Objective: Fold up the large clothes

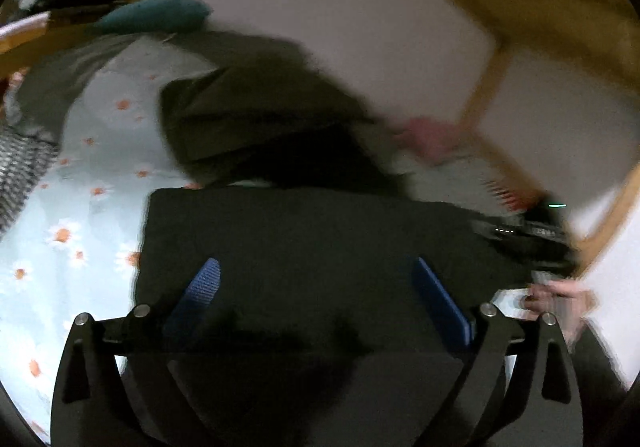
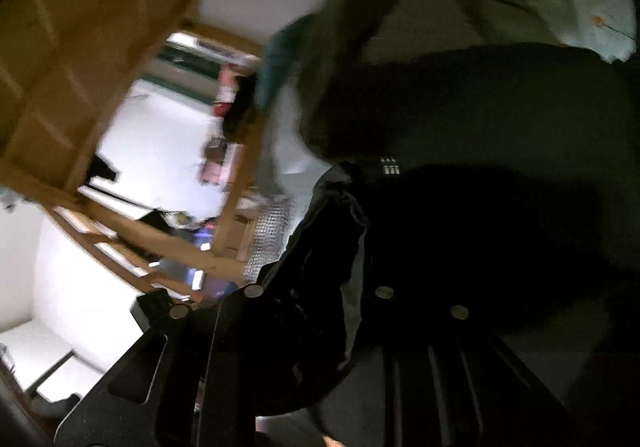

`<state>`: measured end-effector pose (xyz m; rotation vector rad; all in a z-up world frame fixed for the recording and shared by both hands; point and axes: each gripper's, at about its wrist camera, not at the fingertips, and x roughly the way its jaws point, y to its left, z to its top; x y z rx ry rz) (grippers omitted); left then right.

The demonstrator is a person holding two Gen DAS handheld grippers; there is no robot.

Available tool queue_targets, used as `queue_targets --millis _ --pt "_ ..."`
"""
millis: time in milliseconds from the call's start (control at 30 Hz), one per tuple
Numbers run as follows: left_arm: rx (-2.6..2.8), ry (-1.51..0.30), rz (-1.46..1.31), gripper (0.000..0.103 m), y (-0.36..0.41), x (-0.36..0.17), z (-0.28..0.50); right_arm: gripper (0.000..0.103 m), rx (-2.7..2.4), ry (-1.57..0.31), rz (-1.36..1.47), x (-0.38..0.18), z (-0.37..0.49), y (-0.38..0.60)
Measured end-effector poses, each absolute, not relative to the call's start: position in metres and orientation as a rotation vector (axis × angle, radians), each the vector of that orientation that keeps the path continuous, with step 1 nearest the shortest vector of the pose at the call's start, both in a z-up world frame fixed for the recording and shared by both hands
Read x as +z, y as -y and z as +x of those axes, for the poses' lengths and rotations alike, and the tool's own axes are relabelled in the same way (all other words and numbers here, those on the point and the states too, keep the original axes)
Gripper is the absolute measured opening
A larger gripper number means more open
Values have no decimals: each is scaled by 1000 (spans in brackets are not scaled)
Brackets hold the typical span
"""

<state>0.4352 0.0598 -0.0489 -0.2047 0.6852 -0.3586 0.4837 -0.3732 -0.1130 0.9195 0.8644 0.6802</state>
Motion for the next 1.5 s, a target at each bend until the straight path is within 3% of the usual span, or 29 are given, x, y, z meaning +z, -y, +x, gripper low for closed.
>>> queue_targets --millis 133,233,267,367,567,767,833,1067,1233,1500 --pt "-149 -784 -36 95 -32 -109 495 24 477 -963 822 -147 495 391" --pt "-84 -842 20 95 -26 -144 522 56 243 -979 674 -155 489 411" --pt "-60 -858 53 95 -22 -158 528 74 182 -948 614 -150 483 414" --pt "-17 -842 123 96 -12 -174 528 92 23 -827 388 -115 466 408" --pt "11 -835 150 97 -6 -183 532 98 38 -660 168 -73 449 317" --pt "5 -832 136 97 -9 -191 529 98 12 -925 81 -164 485 242" --pt "6 -833 135 97 -9 -191 529 100 -5 -906 33 -188 489 240" --pt "34 -851 191 97 0 -185 531 100 17 -933 28 -183 494 244" --pt "-5 -813 190 97 24 -150 511 100 73 -829 191 -146 461 278" --pt "-238 -772 111 97 128 -98 488 100 -21 -759 272 -113 411 374"
